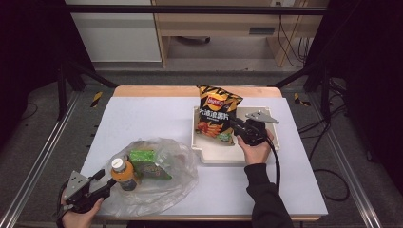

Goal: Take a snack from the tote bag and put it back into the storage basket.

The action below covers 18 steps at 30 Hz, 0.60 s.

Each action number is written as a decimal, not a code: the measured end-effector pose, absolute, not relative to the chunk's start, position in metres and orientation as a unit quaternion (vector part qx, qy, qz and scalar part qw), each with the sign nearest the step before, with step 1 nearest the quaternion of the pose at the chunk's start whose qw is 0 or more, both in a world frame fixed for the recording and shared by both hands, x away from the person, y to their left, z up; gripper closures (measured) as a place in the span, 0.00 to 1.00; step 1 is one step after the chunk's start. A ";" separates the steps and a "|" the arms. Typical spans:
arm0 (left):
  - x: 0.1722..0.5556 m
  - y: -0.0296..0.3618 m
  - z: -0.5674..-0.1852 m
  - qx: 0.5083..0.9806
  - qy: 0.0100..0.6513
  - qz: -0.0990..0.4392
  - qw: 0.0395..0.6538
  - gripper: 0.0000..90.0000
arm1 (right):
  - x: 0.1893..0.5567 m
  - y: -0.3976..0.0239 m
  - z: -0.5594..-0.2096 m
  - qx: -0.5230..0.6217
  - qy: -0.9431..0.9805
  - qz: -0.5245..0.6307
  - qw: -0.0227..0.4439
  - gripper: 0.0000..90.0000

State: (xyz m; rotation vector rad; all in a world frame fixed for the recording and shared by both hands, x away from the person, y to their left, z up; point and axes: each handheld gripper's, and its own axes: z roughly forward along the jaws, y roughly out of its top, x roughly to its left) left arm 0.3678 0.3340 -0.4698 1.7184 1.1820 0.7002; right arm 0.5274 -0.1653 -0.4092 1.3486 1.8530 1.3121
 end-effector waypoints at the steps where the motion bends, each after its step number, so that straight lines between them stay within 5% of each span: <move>1: 0.368 0.334 -0.470 0.696 0.479 0.284 0.454 0.49 | 0.530 -0.164 -0.414 0.502 0.680 0.476 0.242 0.86; 9: 0.368 0.334 -0.470 0.697 0.479 0.283 0.453 0.49 | 0.545 -0.155 -0.433 0.521 0.676 0.462 0.242 0.99; 18: 0.368 0.334 -0.470 0.697 0.479 0.282 0.454 0.49 | 0.565 -0.160 -0.445 0.534 0.645 0.486 0.251 0.98</move>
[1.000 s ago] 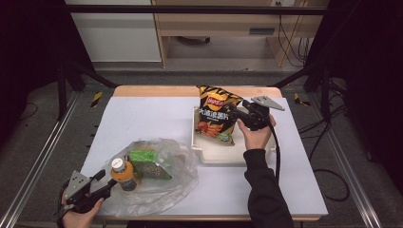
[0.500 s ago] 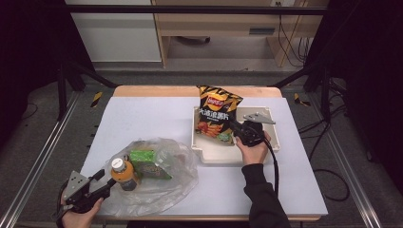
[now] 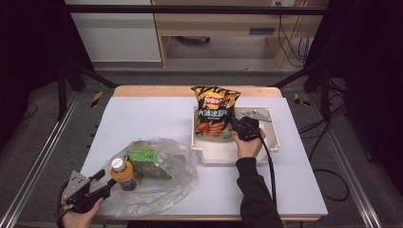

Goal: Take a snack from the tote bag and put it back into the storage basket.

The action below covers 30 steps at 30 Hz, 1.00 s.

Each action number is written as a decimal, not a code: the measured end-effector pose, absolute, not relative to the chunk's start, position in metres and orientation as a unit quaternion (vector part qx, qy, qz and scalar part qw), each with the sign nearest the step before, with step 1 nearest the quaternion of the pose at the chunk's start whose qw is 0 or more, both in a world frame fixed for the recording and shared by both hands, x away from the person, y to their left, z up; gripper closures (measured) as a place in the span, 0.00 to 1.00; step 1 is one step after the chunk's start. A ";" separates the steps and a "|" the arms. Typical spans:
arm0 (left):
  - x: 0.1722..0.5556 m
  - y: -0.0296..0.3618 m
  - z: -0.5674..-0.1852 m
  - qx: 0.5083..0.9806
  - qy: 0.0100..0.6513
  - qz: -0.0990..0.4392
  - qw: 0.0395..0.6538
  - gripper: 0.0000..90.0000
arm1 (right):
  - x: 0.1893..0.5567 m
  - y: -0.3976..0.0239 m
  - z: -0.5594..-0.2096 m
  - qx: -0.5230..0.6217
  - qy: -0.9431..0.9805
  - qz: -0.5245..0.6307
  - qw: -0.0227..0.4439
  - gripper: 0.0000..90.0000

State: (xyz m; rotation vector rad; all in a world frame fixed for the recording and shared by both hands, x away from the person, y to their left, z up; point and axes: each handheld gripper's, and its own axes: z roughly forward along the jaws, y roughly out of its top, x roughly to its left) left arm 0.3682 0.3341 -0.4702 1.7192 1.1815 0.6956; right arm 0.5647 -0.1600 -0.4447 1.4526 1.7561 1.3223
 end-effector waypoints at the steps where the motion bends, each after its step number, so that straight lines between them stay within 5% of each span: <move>1: 0.368 0.334 -0.470 0.697 0.478 0.282 0.454 0.49 | 0.566 -0.160 -0.446 0.535 0.642 0.489 0.250 0.97; 11: 0.368 0.334 -0.470 0.695 0.479 0.282 0.456 0.49 | 0.566 -0.168 -0.444 0.536 0.642 0.487 0.250 0.86; 22: 0.366 0.340 -0.464 0.680 0.484 0.289 0.470 0.48 | 0.505 -0.168 -0.386 0.444 0.653 0.563 0.245 0.71; 30: 0.366 0.338 -0.464 0.681 0.483 0.288 0.469 0.48 | 0.458 -0.140 -0.348 0.349 0.675 0.612 0.218 0.78</move>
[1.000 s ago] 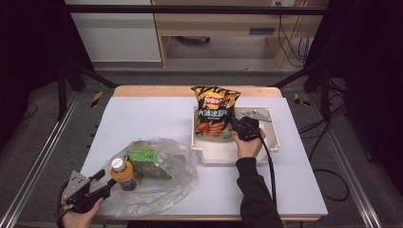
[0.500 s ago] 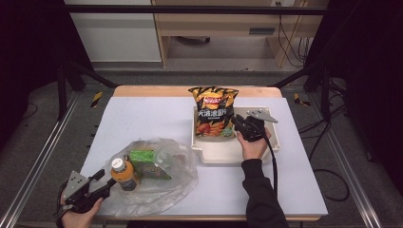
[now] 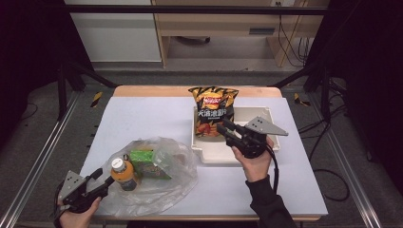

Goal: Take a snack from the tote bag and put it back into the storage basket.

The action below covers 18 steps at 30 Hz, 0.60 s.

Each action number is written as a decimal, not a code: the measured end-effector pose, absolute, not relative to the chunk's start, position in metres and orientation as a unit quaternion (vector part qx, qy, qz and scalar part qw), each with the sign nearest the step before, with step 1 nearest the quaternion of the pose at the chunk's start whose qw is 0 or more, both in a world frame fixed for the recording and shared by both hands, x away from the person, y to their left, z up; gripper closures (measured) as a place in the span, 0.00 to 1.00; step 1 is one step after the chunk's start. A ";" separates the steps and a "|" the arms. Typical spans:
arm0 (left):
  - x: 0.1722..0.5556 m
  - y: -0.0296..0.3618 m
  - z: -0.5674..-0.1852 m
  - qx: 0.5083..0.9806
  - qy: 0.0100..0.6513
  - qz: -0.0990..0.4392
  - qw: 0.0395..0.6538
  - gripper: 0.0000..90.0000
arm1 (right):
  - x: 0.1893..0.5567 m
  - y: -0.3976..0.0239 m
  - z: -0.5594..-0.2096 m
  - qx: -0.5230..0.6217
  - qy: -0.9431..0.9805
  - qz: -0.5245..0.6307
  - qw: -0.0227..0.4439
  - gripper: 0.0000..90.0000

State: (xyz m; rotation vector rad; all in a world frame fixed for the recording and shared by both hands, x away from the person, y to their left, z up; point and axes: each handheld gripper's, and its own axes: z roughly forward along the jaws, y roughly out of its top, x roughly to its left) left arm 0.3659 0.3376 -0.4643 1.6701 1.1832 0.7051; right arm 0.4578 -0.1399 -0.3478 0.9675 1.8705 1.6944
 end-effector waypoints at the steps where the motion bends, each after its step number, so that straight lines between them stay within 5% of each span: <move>1: 0.366 0.338 -0.464 0.681 0.483 0.288 0.470 0.49 | 0.454 -0.134 -0.343 0.337 0.679 0.616 0.214 0.81; 7: 0.366 0.337 -0.464 0.683 0.481 0.289 0.467 0.49 | 0.438 -0.089 -0.318 0.280 0.701 0.632 0.175 1.00; 18: 0.365 0.337 -0.464 0.684 0.480 0.289 0.467 0.49 | 0.423 -0.002 -0.290 0.210 0.739 0.630 0.111 1.00</move>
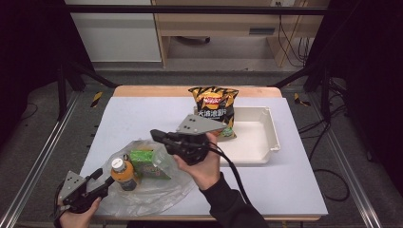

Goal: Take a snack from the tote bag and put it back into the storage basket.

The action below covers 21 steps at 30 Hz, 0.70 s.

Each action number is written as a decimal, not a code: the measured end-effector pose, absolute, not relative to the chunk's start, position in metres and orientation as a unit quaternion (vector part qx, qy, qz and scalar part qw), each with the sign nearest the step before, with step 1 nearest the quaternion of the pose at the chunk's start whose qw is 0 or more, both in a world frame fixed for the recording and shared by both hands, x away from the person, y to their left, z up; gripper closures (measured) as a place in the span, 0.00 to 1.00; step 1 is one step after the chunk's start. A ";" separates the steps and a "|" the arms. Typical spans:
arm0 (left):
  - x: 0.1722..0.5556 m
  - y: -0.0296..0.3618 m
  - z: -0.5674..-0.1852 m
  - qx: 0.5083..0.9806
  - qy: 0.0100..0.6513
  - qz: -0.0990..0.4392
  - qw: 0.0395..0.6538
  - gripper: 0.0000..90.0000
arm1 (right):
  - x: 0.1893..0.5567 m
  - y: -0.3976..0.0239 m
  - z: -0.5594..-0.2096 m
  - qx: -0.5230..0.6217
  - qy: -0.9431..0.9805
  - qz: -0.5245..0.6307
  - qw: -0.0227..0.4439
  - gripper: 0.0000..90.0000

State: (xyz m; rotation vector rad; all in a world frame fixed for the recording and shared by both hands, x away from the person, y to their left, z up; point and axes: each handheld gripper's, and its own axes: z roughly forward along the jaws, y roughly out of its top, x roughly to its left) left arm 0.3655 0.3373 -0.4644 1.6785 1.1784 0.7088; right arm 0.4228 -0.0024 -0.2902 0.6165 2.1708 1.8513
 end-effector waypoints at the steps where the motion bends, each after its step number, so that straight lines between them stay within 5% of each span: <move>1: 0.365 0.337 -0.464 0.683 0.480 0.289 0.468 0.49 | 0.420 0.005 -0.292 0.206 0.750 0.620 0.105 1.00; 15: 0.367 0.337 -0.465 0.685 0.481 0.289 0.465 0.50 | 0.427 -0.025 -0.390 0.282 0.783 0.532 0.154 0.98; 21: 0.368 0.337 -0.466 0.688 0.479 0.291 0.461 0.58 | 0.428 -0.035 -0.424 0.308 0.785 0.514 0.159 0.99</move>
